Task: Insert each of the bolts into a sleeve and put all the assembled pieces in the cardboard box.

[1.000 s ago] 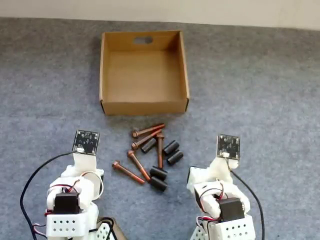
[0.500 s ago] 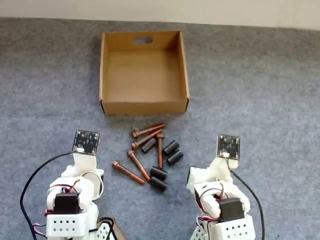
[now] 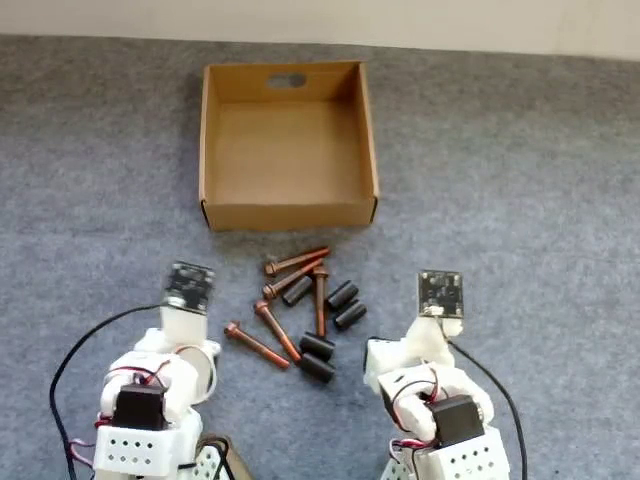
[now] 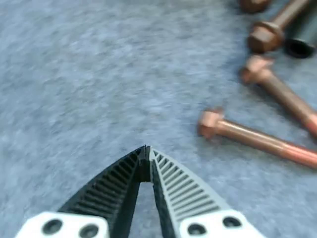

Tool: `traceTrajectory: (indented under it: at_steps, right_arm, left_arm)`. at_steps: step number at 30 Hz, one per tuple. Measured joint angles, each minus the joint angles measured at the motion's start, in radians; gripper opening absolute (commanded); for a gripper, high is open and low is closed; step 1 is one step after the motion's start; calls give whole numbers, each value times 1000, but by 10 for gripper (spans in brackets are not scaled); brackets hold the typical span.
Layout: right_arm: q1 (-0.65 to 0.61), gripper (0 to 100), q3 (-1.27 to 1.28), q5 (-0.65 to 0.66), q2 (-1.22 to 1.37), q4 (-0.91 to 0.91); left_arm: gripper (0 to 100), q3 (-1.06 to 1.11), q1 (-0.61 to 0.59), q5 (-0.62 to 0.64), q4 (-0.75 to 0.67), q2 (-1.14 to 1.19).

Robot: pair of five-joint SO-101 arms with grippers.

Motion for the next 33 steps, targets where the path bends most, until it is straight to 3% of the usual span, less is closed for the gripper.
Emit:
traceTrajectory:
  at_steps: [5,9,21,24,27,33]
  right_arm:
    - [-132,9,0,0,0,0]
    - [-219,9,0,0,0,0]
    - [-379,9,0,0,0,0]
    - [-388,9,0,0,0,-31]
    - [-367,9,0,0,0,-103]
    - [-146,9,0,0,0,-368]
  left_arm:
    - [7,0,250,-2,0,0]
    - [7,0,379,-2,2,0]
    - [7,0,460,3,2,0]
    - [7,0,384,3,2,0]
    - [7,0,233,3,2,0]
    - [7,0,-86,6,-80,0]
